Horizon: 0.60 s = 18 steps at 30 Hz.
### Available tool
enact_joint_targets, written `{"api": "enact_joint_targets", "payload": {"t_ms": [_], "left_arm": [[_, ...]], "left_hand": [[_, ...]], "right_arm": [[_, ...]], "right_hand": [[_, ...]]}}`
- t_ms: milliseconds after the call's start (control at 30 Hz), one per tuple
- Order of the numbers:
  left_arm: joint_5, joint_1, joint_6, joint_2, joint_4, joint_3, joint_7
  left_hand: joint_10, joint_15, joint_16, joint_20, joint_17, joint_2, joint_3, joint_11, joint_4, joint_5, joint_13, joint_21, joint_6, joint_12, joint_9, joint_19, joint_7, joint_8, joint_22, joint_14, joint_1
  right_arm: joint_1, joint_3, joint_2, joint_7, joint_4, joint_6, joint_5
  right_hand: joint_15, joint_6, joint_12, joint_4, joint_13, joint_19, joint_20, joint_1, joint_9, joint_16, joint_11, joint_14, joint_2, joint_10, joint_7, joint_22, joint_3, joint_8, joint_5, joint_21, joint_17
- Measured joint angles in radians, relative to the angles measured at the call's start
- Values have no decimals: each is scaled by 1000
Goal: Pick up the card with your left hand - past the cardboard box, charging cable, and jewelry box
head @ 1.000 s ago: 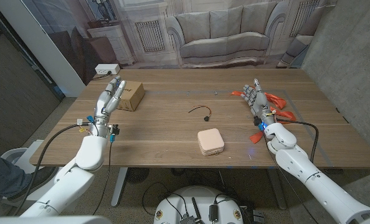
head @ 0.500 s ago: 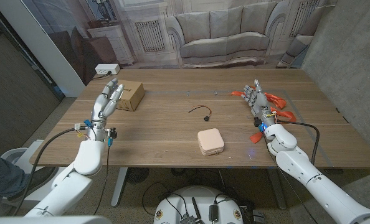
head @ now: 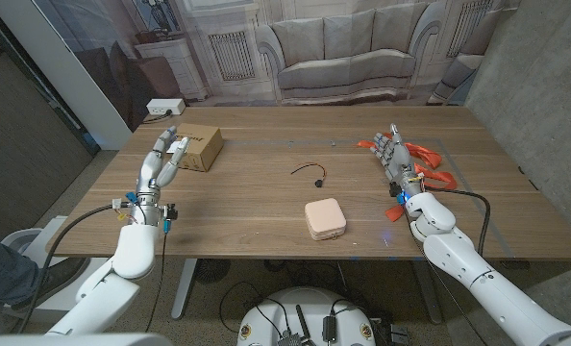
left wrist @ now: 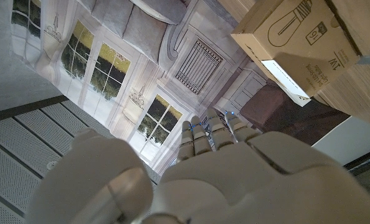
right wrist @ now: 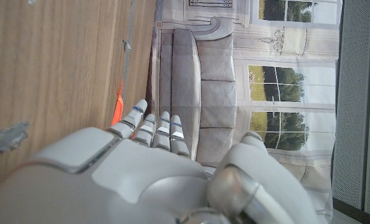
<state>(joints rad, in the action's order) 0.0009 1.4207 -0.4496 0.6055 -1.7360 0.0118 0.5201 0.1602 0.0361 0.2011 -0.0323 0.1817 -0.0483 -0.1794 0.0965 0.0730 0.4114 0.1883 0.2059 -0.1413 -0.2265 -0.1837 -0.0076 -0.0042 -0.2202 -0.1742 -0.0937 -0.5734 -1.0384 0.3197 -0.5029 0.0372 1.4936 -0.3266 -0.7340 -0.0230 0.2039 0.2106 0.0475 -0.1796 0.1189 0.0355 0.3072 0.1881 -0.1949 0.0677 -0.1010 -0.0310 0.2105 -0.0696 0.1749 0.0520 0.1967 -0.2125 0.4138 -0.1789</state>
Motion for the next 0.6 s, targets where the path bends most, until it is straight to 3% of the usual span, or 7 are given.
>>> {"api": "enact_joint_targets", "payload": {"t_ms": [300,600], "left_arm": [[64,17,8,-19,2,-8,52],[128,27,29,-33,-5,-14,110]], "left_hand": [[25,-1,0,2,-5,0,1,11,-18,9,0,0,-26,0,0,9,-23,-8,0,-20,-39],[40,2,0,2,-5,4,4,25,-32,11,0,0,-53,0,0,9,-28,-16,0,-23,-67]], "right_arm": [[-1,1,1,1,2,0,0],[7,4,3,-3,0,3,0]], "right_hand": [[0,0,0,-1,0,9,2,3,0,0,0,-11,-3,0,0,0,-1,0,0,-4,0],[5,3,0,-1,0,21,0,3,0,0,-4,-24,-2,4,-3,0,-1,0,0,-4,0]]}}
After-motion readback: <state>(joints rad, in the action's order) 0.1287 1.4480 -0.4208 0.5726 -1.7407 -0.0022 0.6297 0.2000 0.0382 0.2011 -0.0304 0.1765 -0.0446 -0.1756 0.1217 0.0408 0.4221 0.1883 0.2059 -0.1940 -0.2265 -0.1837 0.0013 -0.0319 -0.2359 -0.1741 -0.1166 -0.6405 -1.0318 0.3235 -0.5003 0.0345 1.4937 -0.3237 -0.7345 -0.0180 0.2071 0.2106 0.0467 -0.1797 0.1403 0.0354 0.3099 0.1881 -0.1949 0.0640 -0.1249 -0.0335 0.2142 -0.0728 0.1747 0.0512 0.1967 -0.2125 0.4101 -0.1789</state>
